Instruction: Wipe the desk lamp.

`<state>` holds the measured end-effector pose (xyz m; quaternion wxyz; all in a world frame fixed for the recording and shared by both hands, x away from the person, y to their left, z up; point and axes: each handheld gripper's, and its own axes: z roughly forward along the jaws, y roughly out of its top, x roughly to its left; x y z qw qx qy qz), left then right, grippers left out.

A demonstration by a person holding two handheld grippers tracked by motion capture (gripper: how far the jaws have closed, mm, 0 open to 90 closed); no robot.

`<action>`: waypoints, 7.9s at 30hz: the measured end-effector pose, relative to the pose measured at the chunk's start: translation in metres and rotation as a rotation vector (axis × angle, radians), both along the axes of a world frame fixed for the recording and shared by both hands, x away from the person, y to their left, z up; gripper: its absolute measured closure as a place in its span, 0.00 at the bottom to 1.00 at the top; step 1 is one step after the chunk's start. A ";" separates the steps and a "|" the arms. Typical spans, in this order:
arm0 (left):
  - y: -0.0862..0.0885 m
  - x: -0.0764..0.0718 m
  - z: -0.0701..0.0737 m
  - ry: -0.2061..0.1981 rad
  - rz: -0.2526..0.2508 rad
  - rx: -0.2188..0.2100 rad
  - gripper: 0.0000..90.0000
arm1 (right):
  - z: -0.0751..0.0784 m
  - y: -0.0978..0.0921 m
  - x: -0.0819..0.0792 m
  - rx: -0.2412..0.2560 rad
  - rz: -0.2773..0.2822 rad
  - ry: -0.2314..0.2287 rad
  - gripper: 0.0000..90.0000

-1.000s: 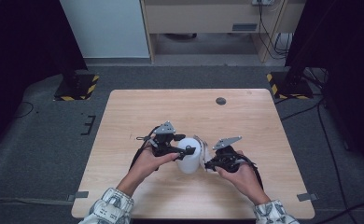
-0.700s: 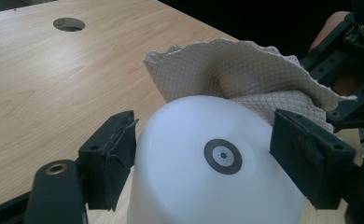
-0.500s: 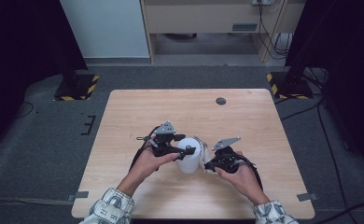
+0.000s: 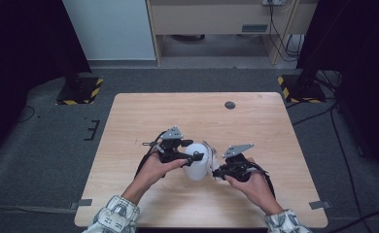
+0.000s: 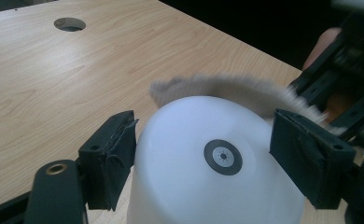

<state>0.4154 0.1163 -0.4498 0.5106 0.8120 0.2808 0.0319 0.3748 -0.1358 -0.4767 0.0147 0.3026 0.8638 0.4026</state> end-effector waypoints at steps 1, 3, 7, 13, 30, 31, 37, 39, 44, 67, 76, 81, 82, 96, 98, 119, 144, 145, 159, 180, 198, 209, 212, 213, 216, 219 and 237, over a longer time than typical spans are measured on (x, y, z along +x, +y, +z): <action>0.000 0.000 0.000 0.000 0.000 0.000 0.25 | -0.007 0.003 0.000 -0.018 0.002 0.023 0.90; 0.000 0.000 0.000 0.000 -0.002 -0.001 0.25 | -0.011 0.006 -0.001 -0.030 0.018 0.033 0.90; 0.000 0.000 0.000 0.000 0.000 0.000 0.25 | -0.002 0.010 -0.007 0.007 0.050 0.022 0.90; 0.000 0.000 0.000 0.000 0.001 0.002 0.25 | 0.010 0.016 -0.014 0.115 0.116 -0.002 0.90; 0.000 0.001 0.000 0.006 -0.002 0.000 0.25 | -0.001 0.037 -0.018 0.166 0.175 -0.024 0.90; 0.000 0.001 0.000 0.006 -0.003 0.000 0.25 | -0.003 0.037 -0.018 0.164 0.175 -0.018 0.90; 0.000 0.001 0.000 0.005 -0.002 0.000 0.25 | -0.024 0.040 -0.014 0.085 0.168 0.035 0.90; 0.000 0.001 0.000 0.007 -0.002 -0.002 0.25 | -0.018 0.042 -0.015 0.113 0.176 0.021 0.90; 0.000 0.001 0.000 0.006 -0.002 -0.001 0.25 | -0.002 0.041 -0.015 0.233 0.174 -0.010 0.90; 0.000 0.001 0.000 -0.001 -0.004 0.002 0.25 | -0.013 0.053 -0.015 0.190 0.163 -0.010 0.90; 0.000 0.000 0.000 -0.001 0.001 0.001 0.25 | -0.015 0.045 -0.014 0.151 0.168 0.002 0.90; 0.000 0.001 0.000 0.000 0.002 0.000 0.25 | -0.022 0.041 -0.010 0.111 0.166 0.030 0.90; 0.000 0.001 0.000 0.000 0.002 -0.001 0.25 | -0.021 0.039 -0.010 0.100 0.167 0.029 0.90; 0.001 0.001 0.000 0.002 0.001 -0.002 0.25 | -0.002 -0.012 0.002 0.136 0.017 0.017 0.90; 0.001 0.001 0.000 0.004 0.000 -0.003 0.25 | 0.002 -0.018 0.006 0.166 -0.016 0.012 0.90; 0.002 0.001 -0.002 0.016 -0.006 -0.014 0.25 | -0.006 -0.016 0.025 0.177 -0.098 0.045 0.90; 0.001 -0.002 0.000 0.001 -0.007 -0.003 0.25 | -0.023 0.001 0.038 0.053 -0.029 0.089 0.90; 0.001 -0.003 0.000 -0.002 -0.006 -0.004 0.25 | -0.022 0.000 0.036 0.051 -0.030 0.091 0.90; 0.002 -0.003 0.000 0.006 -0.017 -0.010 0.30 | -0.006 0.005 0.038 0.078 -0.056 0.018 0.90; -0.002 -0.009 -0.001 0.018 -0.055 -0.019 0.31 | -0.009 -0.004 0.021 0.015 -0.029 0.018 0.90; 0.016 -0.006 0.014 -0.027 0.022 -0.039 0.19 | 0.008 -0.009 0.047 -0.025 -0.057 -0.012 0.90; 0.049 0.005 0.013 -0.036 0.126 -0.028 0.19 | 0.028 0.008 0.080 -0.089 -0.022 -0.010 0.90; 0.052 0.007 0.012 -0.038 0.138 -0.022 0.19 | 0.030 0.011 0.083 -0.097 -0.024 -0.013 0.90; 0.056 0.008 0.012 -0.039 0.151 -0.026 0.19 | 0.031 0.011 0.085 -0.096 -0.028 -0.016 0.90; 0.061 0.009 0.012 -0.042 0.169 -0.023 0.19 | 0.030 0.011 0.087 -0.098 -0.030 -0.013 0.90; 0.064 0.010 0.011 -0.040 0.170 -0.025 0.18 | 0.028 0.010 0.086 -0.096 -0.025 -0.008 0.90; 0.081 -0.010 0.000 -0.064 0.230 0.073 0.18 | 0.016 -0.028 0.030 -0.104 -0.014 -0.028 0.90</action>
